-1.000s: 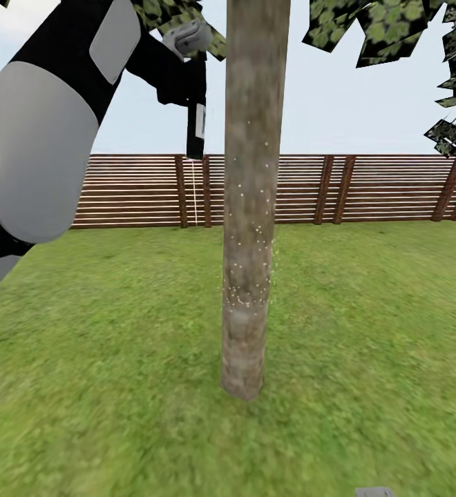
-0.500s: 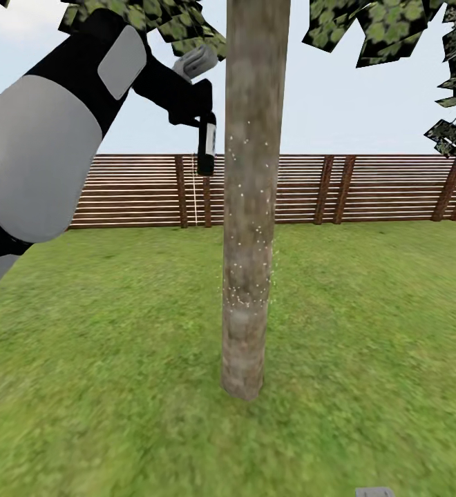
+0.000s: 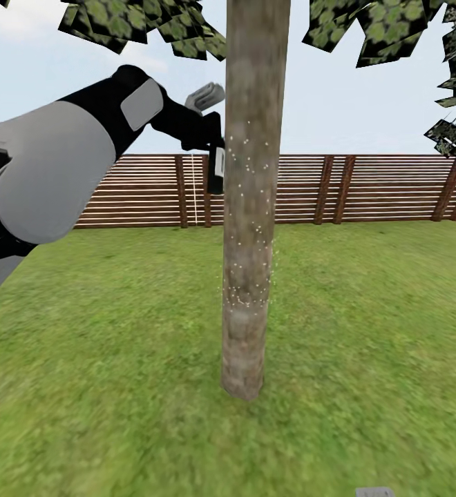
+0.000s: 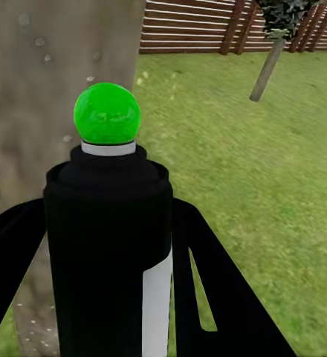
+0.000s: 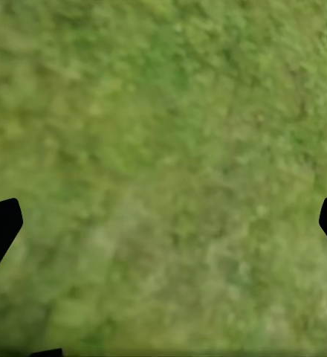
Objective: In the garden, pick up the pesticide atomizer on the floor and spray pesticide onto both trees until each tree trunk is fully covered.
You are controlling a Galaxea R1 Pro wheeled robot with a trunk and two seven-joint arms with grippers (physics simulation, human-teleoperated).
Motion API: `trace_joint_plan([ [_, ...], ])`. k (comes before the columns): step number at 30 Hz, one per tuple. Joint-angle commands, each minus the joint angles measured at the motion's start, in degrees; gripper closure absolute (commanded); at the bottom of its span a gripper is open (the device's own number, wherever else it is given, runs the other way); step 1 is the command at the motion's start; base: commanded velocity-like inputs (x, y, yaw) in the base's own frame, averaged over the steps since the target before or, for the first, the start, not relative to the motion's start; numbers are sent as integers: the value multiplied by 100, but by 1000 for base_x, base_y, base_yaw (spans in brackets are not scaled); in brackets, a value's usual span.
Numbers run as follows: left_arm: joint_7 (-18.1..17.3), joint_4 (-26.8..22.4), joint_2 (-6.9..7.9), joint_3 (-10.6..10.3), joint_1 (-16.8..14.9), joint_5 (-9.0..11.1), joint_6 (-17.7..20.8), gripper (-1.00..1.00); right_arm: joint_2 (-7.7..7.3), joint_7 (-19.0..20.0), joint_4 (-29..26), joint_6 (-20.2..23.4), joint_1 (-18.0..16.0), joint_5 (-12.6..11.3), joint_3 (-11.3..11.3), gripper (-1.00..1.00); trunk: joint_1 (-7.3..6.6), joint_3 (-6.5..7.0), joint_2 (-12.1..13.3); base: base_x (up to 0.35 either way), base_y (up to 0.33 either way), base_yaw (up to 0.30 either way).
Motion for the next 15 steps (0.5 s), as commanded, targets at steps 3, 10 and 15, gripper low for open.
trace_joint_plan([
  [3,0,31,0,9,11,-2,-29,100,0,0,0,0,0,0,0,-100,0,0,0,0,0,0],
  [10,14,28,0,4,18,-37,-132,100,5,0,0,0,0,0,0,-100,0,0,0,0,0,0],
  [15,33,21,24,-2,17,-262,-152,100,4,0,0,0,0,0,0,-100,0,0,0,0,0,0],
])
